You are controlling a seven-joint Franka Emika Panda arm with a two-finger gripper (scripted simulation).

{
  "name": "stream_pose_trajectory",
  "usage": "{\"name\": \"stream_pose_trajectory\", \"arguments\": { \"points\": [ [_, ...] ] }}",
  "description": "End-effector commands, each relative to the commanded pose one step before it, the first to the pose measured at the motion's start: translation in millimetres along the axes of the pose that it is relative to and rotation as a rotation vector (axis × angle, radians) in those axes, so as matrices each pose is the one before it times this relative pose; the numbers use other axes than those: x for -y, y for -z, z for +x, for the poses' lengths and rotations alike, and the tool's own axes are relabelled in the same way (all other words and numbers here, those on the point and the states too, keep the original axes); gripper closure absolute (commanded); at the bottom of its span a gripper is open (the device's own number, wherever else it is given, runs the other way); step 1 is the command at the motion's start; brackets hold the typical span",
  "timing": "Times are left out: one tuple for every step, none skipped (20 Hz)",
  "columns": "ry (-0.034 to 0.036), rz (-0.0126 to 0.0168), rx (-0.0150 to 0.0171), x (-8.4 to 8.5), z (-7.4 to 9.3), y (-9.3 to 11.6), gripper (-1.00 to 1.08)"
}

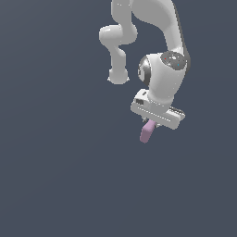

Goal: Pick up the object and move it to a goal position.

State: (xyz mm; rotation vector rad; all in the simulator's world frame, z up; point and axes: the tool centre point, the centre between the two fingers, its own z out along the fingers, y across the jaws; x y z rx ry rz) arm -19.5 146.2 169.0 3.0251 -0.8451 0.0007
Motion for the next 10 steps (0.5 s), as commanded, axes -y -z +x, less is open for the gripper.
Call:
{"name": "stream_pose_trajectory", "arguments": {
  "points": [
    [-0.00238, -0.00006, 0.00002, 15.35, -10.75, 7.14, 1.08],
    [0.0, 0.0, 0.0, 5.1, -3.43, 2.15, 1.08],
    [0.0, 0.0, 0.0, 4.53, -2.98, 1.89, 1.08],
    [0.0, 0.0, 0.0, 3.96, -2.52, 1.63, 1.08],
    [0.0, 0.0, 0.0, 3.38, -2.06, 1.37, 1.08],
    [0.00008, 0.00032, 0.00036, 2.77, -1.57, 1.1, 1.08],
    [0.0, 0.0, 0.0, 2.19, -1.14, 0.83, 1.08],
    [0.0, 0.0, 0.0, 1.54, -0.72, 0.56, 1.08],
    [0.0, 0.0, 0.0, 0.87, -0.36, 0.3, 1.08],
    [0.0, 0.0, 0.0, 0.28, -0.1, 0.09, 1.08]
  ]
}}
